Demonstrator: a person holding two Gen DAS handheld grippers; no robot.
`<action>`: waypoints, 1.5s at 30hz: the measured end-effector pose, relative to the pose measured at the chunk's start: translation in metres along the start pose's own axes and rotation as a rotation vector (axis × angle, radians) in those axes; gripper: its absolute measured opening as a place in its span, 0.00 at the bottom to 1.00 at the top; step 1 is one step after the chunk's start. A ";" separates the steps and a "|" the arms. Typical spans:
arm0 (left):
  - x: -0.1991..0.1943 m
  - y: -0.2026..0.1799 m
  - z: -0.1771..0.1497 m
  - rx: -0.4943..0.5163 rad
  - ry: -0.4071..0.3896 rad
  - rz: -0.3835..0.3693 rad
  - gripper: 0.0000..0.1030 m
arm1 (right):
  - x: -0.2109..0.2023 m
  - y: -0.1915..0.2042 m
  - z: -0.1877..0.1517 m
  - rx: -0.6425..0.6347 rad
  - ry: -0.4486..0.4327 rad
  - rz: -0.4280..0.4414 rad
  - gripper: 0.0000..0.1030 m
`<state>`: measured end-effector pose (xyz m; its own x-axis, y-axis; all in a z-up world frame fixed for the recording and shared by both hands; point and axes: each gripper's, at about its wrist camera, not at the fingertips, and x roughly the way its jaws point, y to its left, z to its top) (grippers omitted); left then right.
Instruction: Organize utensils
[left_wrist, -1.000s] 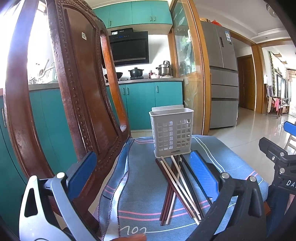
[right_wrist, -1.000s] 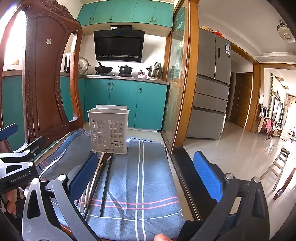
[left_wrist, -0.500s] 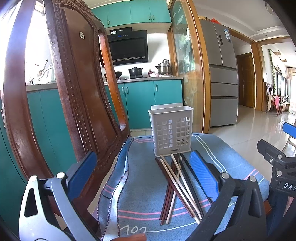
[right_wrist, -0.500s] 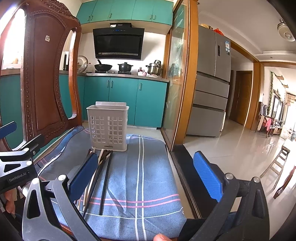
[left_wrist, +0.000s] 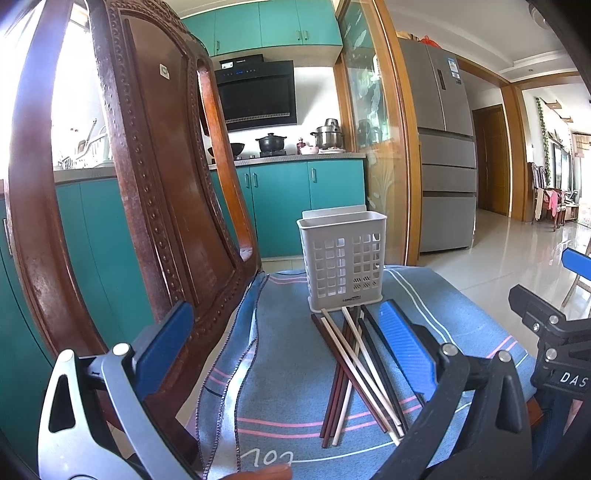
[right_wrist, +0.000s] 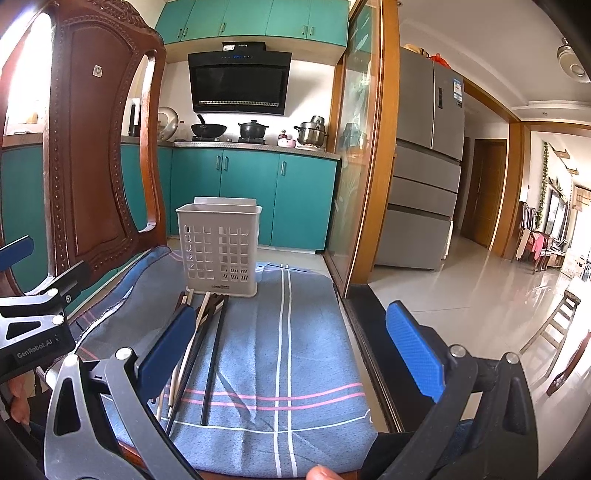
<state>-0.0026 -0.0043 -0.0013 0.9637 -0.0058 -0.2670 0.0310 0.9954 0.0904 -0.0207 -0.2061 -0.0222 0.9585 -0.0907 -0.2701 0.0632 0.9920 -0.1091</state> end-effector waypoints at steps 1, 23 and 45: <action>0.000 0.000 0.000 0.000 0.001 0.000 0.97 | 0.000 0.000 0.000 0.000 -0.001 0.000 0.98; 0.001 0.002 0.001 -0.002 0.002 0.002 0.97 | 0.000 0.003 0.000 -0.001 0.003 -0.002 0.98; 0.005 0.004 0.000 -0.004 0.008 0.006 0.97 | 0.007 0.005 -0.003 0.012 0.018 -0.012 0.98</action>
<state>0.0026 -0.0002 -0.0026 0.9617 0.0007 -0.2742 0.0246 0.9958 0.0886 -0.0140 -0.2021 -0.0276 0.9525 -0.1046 -0.2861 0.0786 0.9918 -0.1008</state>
